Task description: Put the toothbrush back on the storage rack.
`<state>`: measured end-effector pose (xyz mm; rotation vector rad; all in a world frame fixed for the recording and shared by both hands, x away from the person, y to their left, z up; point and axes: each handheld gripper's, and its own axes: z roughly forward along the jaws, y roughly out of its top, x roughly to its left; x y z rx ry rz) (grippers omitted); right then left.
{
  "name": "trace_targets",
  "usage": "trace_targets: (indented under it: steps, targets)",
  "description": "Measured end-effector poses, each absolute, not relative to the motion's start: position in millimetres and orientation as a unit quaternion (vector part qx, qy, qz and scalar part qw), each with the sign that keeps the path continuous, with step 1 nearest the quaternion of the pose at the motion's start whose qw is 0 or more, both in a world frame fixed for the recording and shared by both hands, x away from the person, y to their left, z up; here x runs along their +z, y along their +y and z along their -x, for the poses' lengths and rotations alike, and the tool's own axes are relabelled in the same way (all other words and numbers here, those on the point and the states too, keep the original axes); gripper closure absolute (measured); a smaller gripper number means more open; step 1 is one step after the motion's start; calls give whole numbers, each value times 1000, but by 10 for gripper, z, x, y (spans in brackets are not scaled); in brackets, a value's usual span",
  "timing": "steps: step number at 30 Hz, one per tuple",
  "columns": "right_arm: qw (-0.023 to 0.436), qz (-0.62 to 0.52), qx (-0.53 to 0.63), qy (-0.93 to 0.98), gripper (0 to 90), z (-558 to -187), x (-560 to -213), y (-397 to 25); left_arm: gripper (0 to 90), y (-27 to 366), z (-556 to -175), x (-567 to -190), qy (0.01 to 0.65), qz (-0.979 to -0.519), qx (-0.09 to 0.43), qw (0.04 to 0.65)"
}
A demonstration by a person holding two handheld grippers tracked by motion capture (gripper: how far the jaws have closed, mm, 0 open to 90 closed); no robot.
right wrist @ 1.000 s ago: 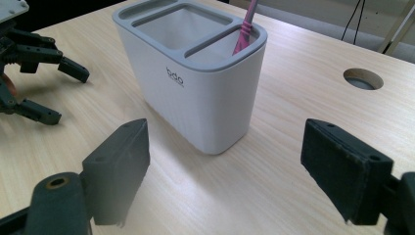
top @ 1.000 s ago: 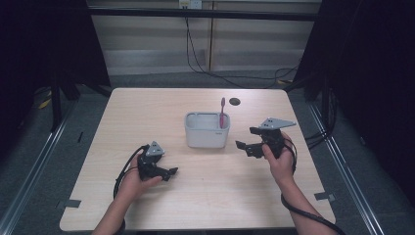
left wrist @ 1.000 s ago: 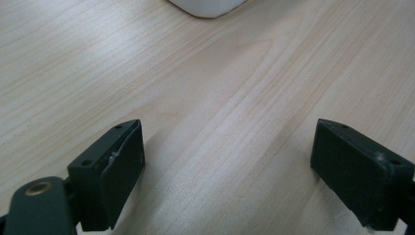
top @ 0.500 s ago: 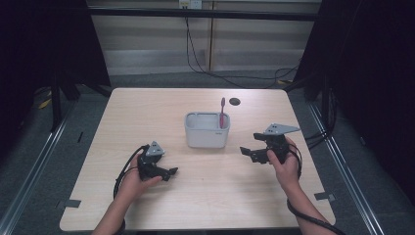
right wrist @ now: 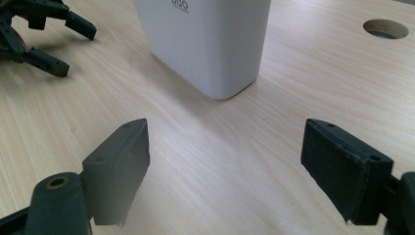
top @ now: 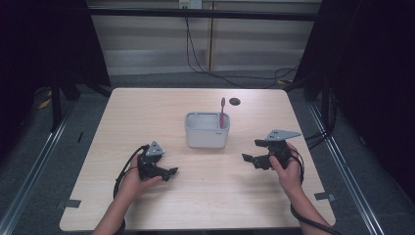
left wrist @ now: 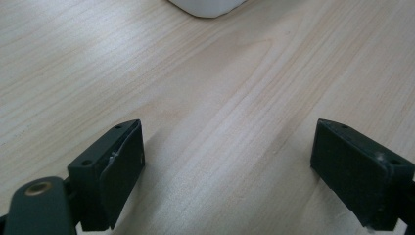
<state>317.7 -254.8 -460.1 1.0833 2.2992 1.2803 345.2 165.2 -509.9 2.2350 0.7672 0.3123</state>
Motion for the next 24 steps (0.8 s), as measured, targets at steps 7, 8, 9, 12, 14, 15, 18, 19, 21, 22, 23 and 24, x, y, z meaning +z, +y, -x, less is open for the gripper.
trace_targets:
  steps: [7, 8, 9, 12, 14, 15, 18, 19, 21, 22, 23, 24]
  targets:
    - [140, -377, 439, 803, 187, -3139, -4685, -2583, 124, 1651, -3451, -5099, 299, -871, 122, 370]
    - [139, -378, 439, 804, 187, -3134, -4694, -2587, 124, 1651, -3451, -5099, 299, -871, 121, 370]
    - [138, -376, 438, 804, 187, -3132, -4705, -2594, 124, 1651, -3451, -5099, 299, -871, 122, 370]
    - [137, -378, 436, 805, 187, -3122, -4731, -2601, 124, 1651, -3451, -5099, 299, -871, 121, 370]
    - [135, -376, 435, 807, 187, -3116, -4747, -2608, 124, 1652, -3452, -5099, 299, -871, 122, 370]
    - [135, -376, 435, 807, 187, -3114, -4757, -2612, 124, 1651, -3451, -5099, 299, -871, 122, 370]
    - [134, -374, 428, 811, 187, -3108, -4794, -2620, 124, 1651, -3451, -5099, 299, -871, 122, 370]
    - [132, -375, 426, 813, 187, -3106, -4805, -2624, 124, 1651, -3451, -5099, 299, -871, 122, 370]
    - [131, -374, 423, 815, 187, -3103, -4824, -2635, 124, 1651, -3451, -5099, 299, -871, 122, 370]
    - [130, -373, 423, 816, 187, -3102, -4832, -2639, 124, 1651, -3451, -5099, 299, -871, 122, 370]
    - [129, -374, 421, 817, 187, -3098, -4840, -2642, 124, 1651, -3451, -5099, 299, -871, 122, 370]
    - [129, -374, 421, 817, 187, -3098, -4840, -2642, 124, 1651, -3451, -5099, 299, -871, 122, 370]
